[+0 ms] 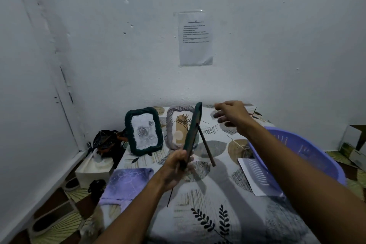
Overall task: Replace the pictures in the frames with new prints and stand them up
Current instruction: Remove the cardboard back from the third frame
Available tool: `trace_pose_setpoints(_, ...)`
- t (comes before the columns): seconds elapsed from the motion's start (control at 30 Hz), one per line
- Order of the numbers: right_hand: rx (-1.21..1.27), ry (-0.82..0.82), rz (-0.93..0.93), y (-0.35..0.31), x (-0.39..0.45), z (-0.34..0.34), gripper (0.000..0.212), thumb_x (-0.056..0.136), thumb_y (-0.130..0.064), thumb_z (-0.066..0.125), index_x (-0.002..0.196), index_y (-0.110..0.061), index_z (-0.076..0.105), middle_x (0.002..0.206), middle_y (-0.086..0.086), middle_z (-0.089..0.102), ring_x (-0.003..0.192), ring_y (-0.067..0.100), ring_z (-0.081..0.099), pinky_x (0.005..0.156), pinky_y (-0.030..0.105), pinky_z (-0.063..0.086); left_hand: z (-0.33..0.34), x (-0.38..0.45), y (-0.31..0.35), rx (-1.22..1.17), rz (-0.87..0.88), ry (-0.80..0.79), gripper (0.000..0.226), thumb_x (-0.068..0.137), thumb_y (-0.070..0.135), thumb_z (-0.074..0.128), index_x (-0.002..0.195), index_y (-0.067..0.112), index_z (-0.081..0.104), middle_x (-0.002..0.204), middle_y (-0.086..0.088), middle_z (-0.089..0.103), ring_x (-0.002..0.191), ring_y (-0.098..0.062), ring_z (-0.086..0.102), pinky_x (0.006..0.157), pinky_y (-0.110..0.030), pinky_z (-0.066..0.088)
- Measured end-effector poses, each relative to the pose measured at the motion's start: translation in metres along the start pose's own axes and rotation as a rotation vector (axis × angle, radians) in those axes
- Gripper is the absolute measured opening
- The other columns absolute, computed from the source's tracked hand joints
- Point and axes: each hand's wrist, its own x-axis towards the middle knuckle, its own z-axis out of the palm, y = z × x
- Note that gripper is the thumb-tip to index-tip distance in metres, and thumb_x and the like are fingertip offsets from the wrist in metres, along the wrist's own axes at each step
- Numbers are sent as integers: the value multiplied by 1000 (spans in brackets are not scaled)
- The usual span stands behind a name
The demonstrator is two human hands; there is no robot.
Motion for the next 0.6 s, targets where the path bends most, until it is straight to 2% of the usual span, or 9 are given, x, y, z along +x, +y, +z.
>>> trace_pose_setpoints(0.07,53,-17,47,16,-2,2,21,92,-27,60,101,-7,64,94,13,65,69,18,56,56,26,45,-2,-7,0,-257,-58,-96,102,35,45,96,120,0,61,110,-17,58,96,-27,57,86,-40,52)
trace_pose_setpoints(0.13,117,-116,144,31,-8,8,23,92,-28,60,107,-10,62,106,11,63,87,21,61,68,31,53,-1,-14,3,-424,-107,-152,103,34,42,97,121,-2,63,121,-25,57,107,-36,55,92,-47,50)
trace_pose_setpoints(0.2,227,-201,231,41,-15,15,25,94,-26,58,114,-11,59,113,11,62,102,28,62,81,38,55,1,-22,5,-547,-137,-253,115,39,45,95,133,-6,52,136,-31,46,122,-42,43,100,-51,43)
trace_pose_setpoints(0.27,360,-247,278,49,-21,22,22,94,-22,58,111,-8,61,109,12,65,100,30,64,86,41,53,1,-25,6,-624,-133,-350,122,45,52,91,140,-7,41,143,-33,37,130,-45,36,104,-53,41)
trace_pose_setpoints(0.4,493,-294,285,56,-27,34,2,91,-8,60,91,-7,62,90,11,64,84,26,62,75,35,53,3,-29,6,-636,-117,-454,124,52,64,82,143,-5,36,148,-31,32,134,-44,33,106,-49,37)
trace_pose_setpoints(0.5,504,-283,244,57,-27,40,9,88,2,59,86,-6,63,84,11,64,78,23,60,70,32,50,2,-30,2,-644,-108,-451,127,49,67,82,143,-6,37,148,-32,32,133,-45,34,106,-48,38)
trace_pose_setpoints(0.6,502,-252,250,57,-26,41,11,87,5,59,91,-4,64,82,11,65,74,22,60,65,30,50,2,-33,2,-638,-105,-411,124,50,62,85,142,-7,38,149,-33,29,135,-49,31,111,-59,28)
